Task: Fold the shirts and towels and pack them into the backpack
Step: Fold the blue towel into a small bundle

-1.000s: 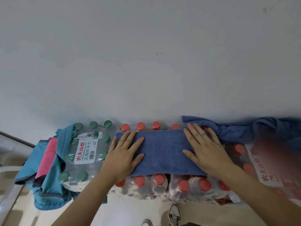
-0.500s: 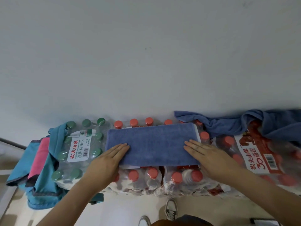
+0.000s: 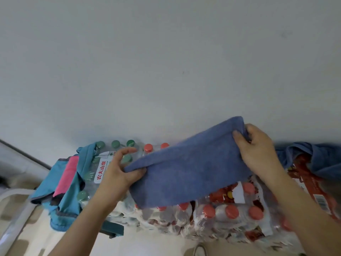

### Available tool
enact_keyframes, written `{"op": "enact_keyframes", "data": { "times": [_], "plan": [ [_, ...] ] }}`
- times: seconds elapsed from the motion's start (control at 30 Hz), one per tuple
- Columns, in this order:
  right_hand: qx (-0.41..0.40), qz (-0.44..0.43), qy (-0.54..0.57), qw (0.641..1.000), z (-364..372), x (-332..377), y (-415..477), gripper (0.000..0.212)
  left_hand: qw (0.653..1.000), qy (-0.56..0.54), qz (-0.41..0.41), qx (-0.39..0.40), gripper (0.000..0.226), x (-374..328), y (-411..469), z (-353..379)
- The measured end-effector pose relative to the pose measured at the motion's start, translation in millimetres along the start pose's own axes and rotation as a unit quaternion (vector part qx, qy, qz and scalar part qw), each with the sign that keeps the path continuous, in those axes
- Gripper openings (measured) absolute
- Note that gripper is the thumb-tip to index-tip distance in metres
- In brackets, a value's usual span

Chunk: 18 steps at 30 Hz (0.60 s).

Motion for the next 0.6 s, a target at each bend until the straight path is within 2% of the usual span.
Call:
{"op": "enact_keyframes", "data": {
  "times": [0.1, 0.2, 0.27, 0.3, 0.4, 0.47, 0.53, 0.6],
  "plan": [
    [0.071, 0.018, -0.089, 0.993, 30, 22, 25, 0.028, 0.986, -0.097, -0.04, -0.13, 0.062, 17, -12, -45],
    [0.132, 0.055, -0.106, 0.984, 97, 10, 31, 0.024, 0.962, -0.059, -0.068, -0.258, 0.055, 36, -23, -95],
    [0.138, 0.082, -0.139, 0.977, 139, -8, 27, 0.019, 0.953, 0.0, -0.078, -0.293, 0.048, 47, -21, -115],
    [0.135, 0.097, -0.166, 0.972, 155, -15, 23, 0.02, 0.952, 0.019, -0.08, -0.294, 0.046, 53, -16, -121],
    [0.105, 0.107, -0.3, 0.942, 183, -18, 11, 0.041, 0.957, 0.059, -0.098, -0.266, 0.04, 75, -1, -131],
    [0.058, 0.044, -0.356, 0.932, 194, 4, 3, 0.053, 0.966, 0.092, -0.097, -0.224, 0.033, 84, 3, -132],
    [0.039, -0.065, -0.377, 0.923, 218, 38, -8, 0.052, 0.971, 0.157, -0.082, -0.161, 0.028, 84, 2, -128],
    [0.096, -0.129, -0.387, 0.908, 258, 55, -19, 0.054, 0.966, 0.229, -0.072, -0.101, 0.031, 88, -1, -125]
  ]
}}
Point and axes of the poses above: each hand's wrist, its own y-axis towards the middle knuckle, its own z-axis out of the palm, x = y × z, the point moved 8 cm from there along y, towards the middle knuckle, and after that the axes turned 10 degrees about x, right-handed, at the moved point
